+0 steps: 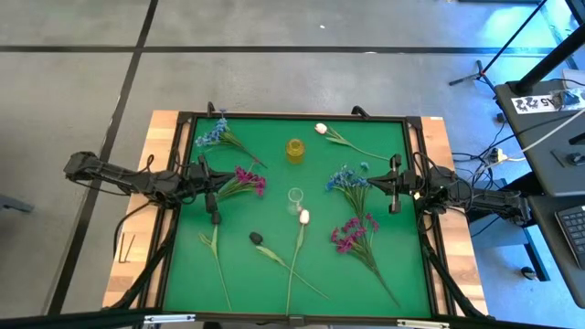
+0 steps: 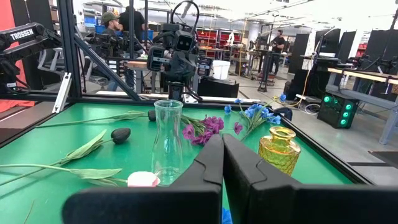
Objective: Sort flowers into vase by color
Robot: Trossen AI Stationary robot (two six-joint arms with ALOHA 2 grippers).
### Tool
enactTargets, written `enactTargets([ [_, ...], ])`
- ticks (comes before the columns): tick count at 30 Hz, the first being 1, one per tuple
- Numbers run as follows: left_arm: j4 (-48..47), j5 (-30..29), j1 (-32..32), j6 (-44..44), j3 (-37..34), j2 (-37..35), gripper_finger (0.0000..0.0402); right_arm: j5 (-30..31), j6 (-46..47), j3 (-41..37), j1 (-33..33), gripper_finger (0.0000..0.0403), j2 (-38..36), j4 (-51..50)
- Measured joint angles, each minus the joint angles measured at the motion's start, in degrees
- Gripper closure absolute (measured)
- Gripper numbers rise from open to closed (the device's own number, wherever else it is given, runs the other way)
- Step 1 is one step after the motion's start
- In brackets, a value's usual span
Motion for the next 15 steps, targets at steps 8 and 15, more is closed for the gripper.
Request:
enactTargets([
  [8,0.0,-8.5,0.0,2.4,0.0,0.0,0.0401,0.0,0.0,0.0,0.0,0.04,0.0,0.0],
  [15,0.0,-10.7,0.0,2.6,0.0,0.0,0.0401,0.0,0.0,0.0,0.0,0.04,0.0,0.0],
])
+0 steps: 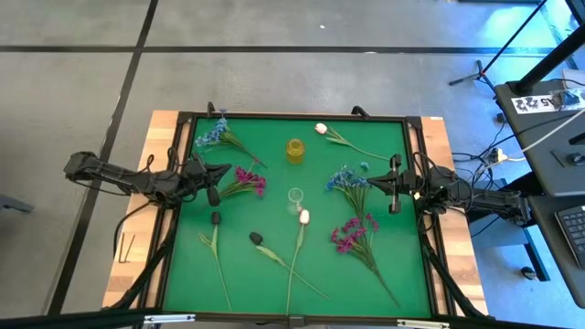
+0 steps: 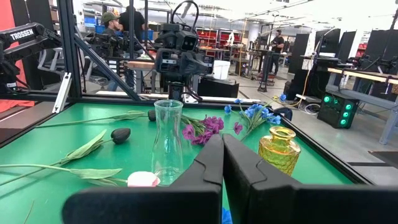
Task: Sort flowers into vase by color
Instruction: Put the left purple flowers into the transparent vase
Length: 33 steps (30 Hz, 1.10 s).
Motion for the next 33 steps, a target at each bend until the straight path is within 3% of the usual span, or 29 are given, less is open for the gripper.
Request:
enactTargets([
  [7,-0.2,0.0,0.0,-2.8,0.0,0.0,0.0401,0.0,0.0,0.0,0.0,0.04,0.0,0.0],
  [18,-0.9,-2.2,3.7,1.4,0.4,0.0,0.0376,0.0,0.0,0.0,0.0,0.04,0.0,0.0],
  [23,-1.6,-0.6,4.1,-2.0,1.0,0.0,0.0368,0.0,0.0,0.0,0.0,0.04,0.0,0.0],
  [33,-17.8,5.2,4.0,-4.4,16.1,2.1,0.0315,0.0,0.0,0.0,0.0,0.04,0.0,0.0],
])
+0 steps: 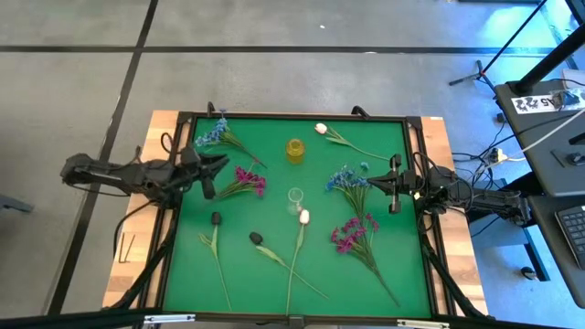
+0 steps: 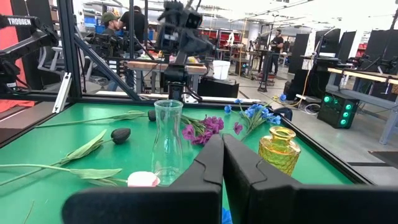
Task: Sort flowers into vase by color
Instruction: Put the left purple flowers into the transparent vase
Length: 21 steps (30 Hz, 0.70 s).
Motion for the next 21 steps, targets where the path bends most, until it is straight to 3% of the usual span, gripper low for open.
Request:
enactTargets([
  [9,-28.5,0.7,0.7,-14.8,11.9,9.6,0.0265,0.0,0.0,0.0,0.0,0.04,0.0,0.0],
  [13,-29.8,2.9,2.3,-16.1,12.3,14.1,0.0244,0.0,0.0,0.0,0.0,0.04,0.0,0.0],
  [21,-32.5,16.3,7.6,-20.3,12.3,20.2,0.0212,0.0,0.0,0.0,0.0,0.04,0.0,0.0],
])
